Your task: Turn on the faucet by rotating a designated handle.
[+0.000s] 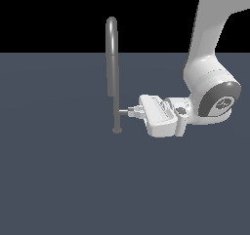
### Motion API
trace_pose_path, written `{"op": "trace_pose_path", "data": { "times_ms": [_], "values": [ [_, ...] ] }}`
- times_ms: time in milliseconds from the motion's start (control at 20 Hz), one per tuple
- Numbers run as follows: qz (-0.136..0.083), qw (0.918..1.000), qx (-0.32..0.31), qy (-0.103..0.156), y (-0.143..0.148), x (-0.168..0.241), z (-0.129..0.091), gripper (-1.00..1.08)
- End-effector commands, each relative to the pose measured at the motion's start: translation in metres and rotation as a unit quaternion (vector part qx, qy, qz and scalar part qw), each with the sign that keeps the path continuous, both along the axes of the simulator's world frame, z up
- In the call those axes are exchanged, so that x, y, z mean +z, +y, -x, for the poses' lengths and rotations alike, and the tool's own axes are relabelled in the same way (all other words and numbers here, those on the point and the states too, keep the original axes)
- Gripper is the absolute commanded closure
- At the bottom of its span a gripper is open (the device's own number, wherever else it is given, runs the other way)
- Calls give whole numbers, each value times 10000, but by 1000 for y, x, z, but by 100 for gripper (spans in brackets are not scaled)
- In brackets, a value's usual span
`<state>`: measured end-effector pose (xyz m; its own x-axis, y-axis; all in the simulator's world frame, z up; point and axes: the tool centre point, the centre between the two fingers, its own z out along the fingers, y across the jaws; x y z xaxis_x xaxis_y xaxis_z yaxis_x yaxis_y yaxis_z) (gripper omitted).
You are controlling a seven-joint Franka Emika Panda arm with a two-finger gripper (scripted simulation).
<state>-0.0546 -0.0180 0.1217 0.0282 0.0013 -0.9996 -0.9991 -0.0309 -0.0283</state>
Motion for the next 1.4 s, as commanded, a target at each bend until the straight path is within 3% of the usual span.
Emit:
{"op": "trace_pose_path", "data": {
  "times_ms": [0, 450, 500, 1100, 1150, 1200, 1350],
  "values": [
    [-1, 10000, -1, 0, 0, 0, 0, 108],
    [6, 9999, -10, 132, 0, -47, 7, 108],
    [-21, 10000, 15, -34, 0, -26, -1, 108],
    [5, 9999, -10, 138, 0, -77, -10, 108],
    [5, 9999, -10, 138, 0, -77, -10, 108],
    [-52, 9999, 43, -97, 0, -48, -20, 108],
    [-40, 10000, 31, -45, 1, -58, -25, 108]
  ]
}}
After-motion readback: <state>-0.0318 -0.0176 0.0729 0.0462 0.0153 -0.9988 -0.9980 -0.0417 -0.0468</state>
